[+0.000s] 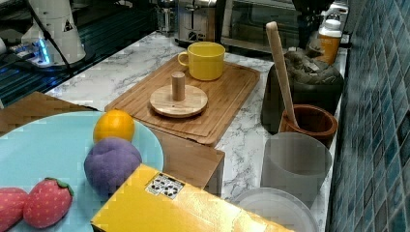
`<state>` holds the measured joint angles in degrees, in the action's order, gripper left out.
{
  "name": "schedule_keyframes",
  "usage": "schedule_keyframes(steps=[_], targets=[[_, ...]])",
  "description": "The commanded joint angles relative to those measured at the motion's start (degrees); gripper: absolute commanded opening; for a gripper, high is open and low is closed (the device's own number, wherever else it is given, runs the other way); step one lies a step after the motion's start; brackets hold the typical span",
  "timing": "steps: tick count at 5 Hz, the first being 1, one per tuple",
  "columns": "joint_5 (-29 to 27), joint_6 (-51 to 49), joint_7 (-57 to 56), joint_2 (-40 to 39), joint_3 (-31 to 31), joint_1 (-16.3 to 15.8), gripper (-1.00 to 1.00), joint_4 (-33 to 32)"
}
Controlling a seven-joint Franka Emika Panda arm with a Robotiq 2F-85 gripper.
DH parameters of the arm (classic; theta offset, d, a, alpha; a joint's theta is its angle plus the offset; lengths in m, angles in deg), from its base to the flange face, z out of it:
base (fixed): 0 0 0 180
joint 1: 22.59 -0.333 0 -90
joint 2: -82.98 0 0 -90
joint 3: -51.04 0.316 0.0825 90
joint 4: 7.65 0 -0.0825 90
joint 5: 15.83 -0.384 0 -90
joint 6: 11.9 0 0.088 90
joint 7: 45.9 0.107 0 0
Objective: Get a tea bag.
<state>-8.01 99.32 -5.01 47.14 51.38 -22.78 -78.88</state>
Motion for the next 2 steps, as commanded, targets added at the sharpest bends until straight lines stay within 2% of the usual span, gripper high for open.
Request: schedule_keyframes(steps=[1,2], targets=[[-1.11,2.08,-0.61,14.84,0.67,-0.04,-1.0,-3.85],[-2.17,0.71,-2.7,18.38,1.33,0.52,-1.0,-11.76]])
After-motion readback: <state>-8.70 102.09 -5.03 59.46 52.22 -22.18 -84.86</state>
